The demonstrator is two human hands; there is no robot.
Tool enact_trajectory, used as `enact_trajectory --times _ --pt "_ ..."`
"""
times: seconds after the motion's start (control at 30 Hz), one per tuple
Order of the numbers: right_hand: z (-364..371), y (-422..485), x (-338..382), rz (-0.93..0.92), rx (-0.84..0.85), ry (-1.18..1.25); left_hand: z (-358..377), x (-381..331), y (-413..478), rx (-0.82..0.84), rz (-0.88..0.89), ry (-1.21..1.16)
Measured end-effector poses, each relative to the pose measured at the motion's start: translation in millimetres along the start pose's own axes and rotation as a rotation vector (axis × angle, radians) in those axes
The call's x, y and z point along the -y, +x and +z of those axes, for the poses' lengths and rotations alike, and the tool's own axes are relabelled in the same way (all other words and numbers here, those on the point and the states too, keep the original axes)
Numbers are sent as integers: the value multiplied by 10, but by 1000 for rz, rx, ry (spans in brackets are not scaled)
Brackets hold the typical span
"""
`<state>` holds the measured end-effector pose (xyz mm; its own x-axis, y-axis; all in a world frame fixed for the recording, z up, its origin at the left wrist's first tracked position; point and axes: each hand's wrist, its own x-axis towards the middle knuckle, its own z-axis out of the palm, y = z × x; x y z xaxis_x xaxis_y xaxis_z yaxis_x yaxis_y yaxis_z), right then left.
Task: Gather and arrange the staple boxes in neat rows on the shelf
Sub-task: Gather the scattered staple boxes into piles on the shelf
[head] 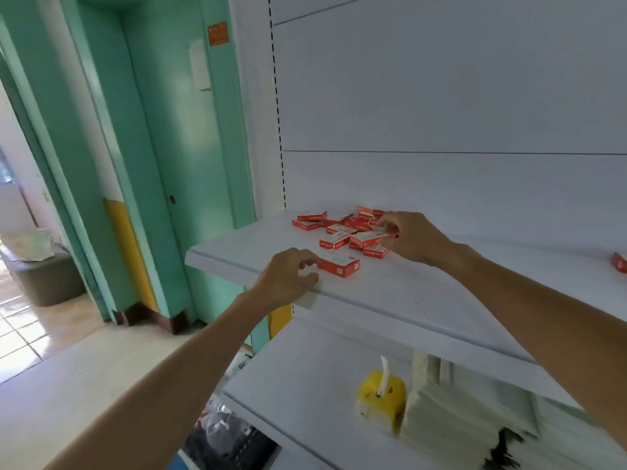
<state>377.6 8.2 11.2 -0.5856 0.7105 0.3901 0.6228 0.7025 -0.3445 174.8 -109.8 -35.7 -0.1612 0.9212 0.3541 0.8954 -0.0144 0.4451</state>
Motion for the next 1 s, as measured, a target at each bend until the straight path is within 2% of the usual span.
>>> enact_trajectory --times 0.27,0.43,0.5,0.83,1.0 --pt "-36 338 -153 42 -27 -49 -79 13 355 2 47 4" --pt "-3 480 -373 93 -36 -72 4 -55 547 235 74 -3" --pt "32 479 -520 142 -38 -71 129 -64 604 267 88 31" --pt "146 608 -759 280 14 -97 289 43 938 185 110 40" --pt "261 747 -708 330 76 -50 240 160 1051 277 152 -7"
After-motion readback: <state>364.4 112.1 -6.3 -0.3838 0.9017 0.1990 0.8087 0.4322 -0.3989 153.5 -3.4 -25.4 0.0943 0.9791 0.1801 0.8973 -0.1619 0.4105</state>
